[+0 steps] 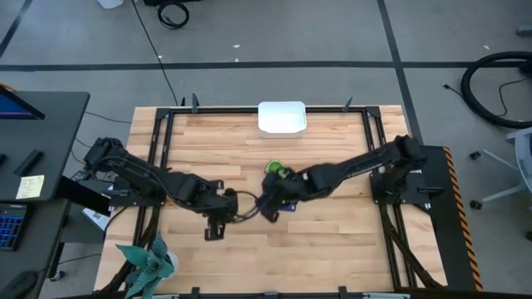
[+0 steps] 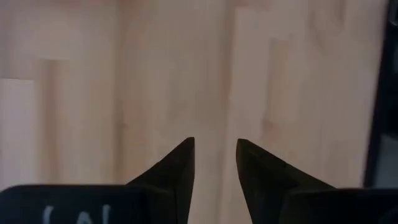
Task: Nest measuring cups in basket
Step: Stack the dark blue measuring cup on the green measuring cup
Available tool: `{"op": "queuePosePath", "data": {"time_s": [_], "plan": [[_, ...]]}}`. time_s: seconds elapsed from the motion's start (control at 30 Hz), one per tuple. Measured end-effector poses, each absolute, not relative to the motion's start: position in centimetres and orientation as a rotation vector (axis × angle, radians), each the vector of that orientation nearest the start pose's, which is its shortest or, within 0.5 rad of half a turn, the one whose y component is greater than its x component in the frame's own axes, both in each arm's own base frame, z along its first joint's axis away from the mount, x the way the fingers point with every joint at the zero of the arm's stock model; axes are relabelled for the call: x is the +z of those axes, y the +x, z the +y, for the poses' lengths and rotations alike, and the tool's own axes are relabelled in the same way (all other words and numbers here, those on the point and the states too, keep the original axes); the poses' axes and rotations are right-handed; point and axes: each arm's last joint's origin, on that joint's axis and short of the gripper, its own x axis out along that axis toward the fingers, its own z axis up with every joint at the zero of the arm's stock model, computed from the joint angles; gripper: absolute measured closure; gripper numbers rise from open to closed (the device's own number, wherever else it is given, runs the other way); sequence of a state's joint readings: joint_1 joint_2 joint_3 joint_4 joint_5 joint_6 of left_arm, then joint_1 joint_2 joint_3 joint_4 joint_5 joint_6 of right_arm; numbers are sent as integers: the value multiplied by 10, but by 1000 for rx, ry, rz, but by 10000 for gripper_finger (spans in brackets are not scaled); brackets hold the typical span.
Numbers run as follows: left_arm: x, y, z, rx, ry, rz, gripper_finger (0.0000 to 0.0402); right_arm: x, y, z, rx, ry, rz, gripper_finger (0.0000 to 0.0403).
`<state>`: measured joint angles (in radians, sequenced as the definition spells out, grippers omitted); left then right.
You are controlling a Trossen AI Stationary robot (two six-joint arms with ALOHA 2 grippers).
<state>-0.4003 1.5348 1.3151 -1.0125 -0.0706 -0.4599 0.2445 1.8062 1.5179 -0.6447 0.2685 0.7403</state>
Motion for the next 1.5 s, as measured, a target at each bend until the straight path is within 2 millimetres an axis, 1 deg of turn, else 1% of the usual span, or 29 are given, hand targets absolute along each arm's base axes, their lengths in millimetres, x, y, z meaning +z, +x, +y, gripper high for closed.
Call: {"op": "queuePosePath", "data": {"time_s": [0.07, 0.13, 0.27, 0.43, 0.53, 0.63, 0.7, 0.83, 1.0, 1.07, 1.17, 1.27, 1.5], "plan": [[291, 267, -105, 40, -100, 1197, 278, 275, 377, 74, -445, 559, 836, 380], [299, 261, -95, 85, -97, 1173, 278, 275, 372, 60, -546, 644, 860, 380], [316, 254, -71, 161, -137, 1100, 278, 270, 368, 31, -695, 725, 894, 380], [326, 249, -42, 245, -195, 1062, 278, 270, 371, -7, -788, 840, 839, 380], [328, 248, -29, 246, -147, 1067, 278, 270, 371, -27, -808, 905, 839, 380], [327, 249, -18, 226, -71, 1085, 278, 270, 370, -39, -828, 1015, 835, 380], [327, 249, -12, 206, -13, 1096, 278, 270, 369, -44, -845, 1096, 827, 380], [327, 249, 2, 162, 106, 1113, 278, 269, 369, -48, -899, 1175, 800, 381], [327, 249, 18, 148, 185, 1130, 278, 262, 369, -49, -1001, 1297, 777, 381], [327, 249, 23, 151, 201, 1130, 278, 261, 369, -50, -1028, 1300, 750, 381], [328, 249, 30, 152, 226, 1121, 278, 256, 366, -50, -1075, 1285, 770, 381], [329, 249, 37, 148, 250, 1120, 278, 253, 369, -51, -1074, 1316, 773, 381], [329, 249, 48, 163, 226, 1112, 278, 239, 376, -52, -1097, 1310, 793, 381]]}}
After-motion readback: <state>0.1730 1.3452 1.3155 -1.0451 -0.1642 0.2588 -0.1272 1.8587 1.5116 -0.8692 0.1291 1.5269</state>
